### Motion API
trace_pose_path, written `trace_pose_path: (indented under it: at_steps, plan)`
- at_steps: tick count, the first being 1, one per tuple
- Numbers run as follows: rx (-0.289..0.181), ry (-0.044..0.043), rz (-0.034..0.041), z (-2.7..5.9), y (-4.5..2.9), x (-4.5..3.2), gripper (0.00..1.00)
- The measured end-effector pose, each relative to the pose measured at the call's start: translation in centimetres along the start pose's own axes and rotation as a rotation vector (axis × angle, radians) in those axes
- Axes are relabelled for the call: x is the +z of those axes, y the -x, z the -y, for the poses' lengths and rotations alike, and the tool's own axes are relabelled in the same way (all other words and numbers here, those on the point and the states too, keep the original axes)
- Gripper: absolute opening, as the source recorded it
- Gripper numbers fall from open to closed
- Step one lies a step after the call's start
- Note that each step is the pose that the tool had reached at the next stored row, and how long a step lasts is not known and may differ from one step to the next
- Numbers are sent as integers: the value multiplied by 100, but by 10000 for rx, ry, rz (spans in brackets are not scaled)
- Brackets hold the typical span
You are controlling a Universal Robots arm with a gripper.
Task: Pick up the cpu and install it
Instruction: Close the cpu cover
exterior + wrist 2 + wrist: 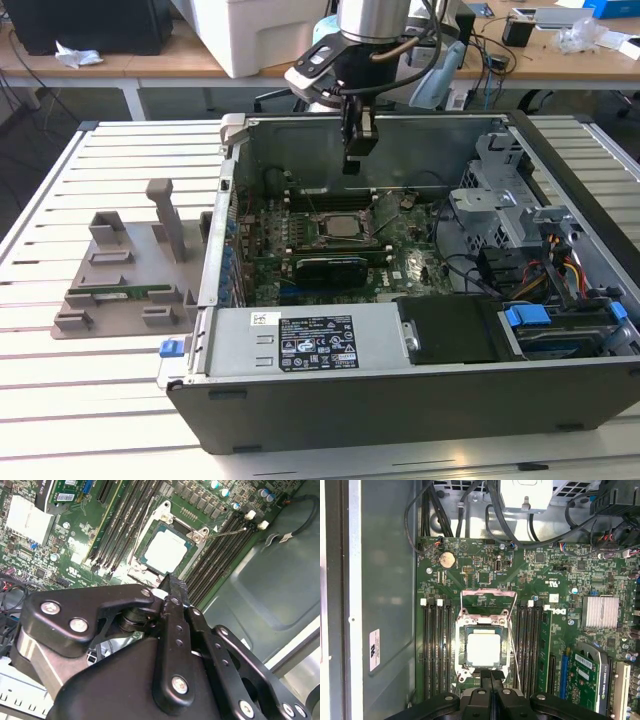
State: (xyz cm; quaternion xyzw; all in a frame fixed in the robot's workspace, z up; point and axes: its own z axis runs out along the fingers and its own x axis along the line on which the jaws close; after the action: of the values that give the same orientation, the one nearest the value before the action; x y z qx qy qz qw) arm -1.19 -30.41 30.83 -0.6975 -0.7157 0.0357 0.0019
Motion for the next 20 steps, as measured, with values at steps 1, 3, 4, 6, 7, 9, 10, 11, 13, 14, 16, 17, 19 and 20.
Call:
trace_pose_path:
  at_steps: [1, 3, 4, 6, 7, 9, 10, 11, 13, 14, 16, 17, 19, 20]
  plan:
    - [0, -1, 0, -2, 0, 0, 11]
    - [2, 0, -1, -16, 1, -1, 11]
    - [2, 0, 0, -33, 1, -2, 11]
    - [1, 0, -1, -69, 2, -3, 11]
    - [0, 0, -1, -95, 2, -5, 11]
    - [1, -1, 0, -169, 4, -9, 11]
    - [2, 0, 0, -212, 6, -11, 11]
    - [3, 0, 0, -239, 6, -13, 11]
    - [1, -1, 0, -288, 8, -15, 11]
    - [2, 0, -1, -304, 8, -16, 11]
    - [1, 0, 0, -351, 9, -18, 11]
    - [0, 0, 0, -369, 10, -20, 11]
    - [2, 0, -1, -410, 11, -21, 11]
    - [1, 0, 0, -425, 12, -23, 11]
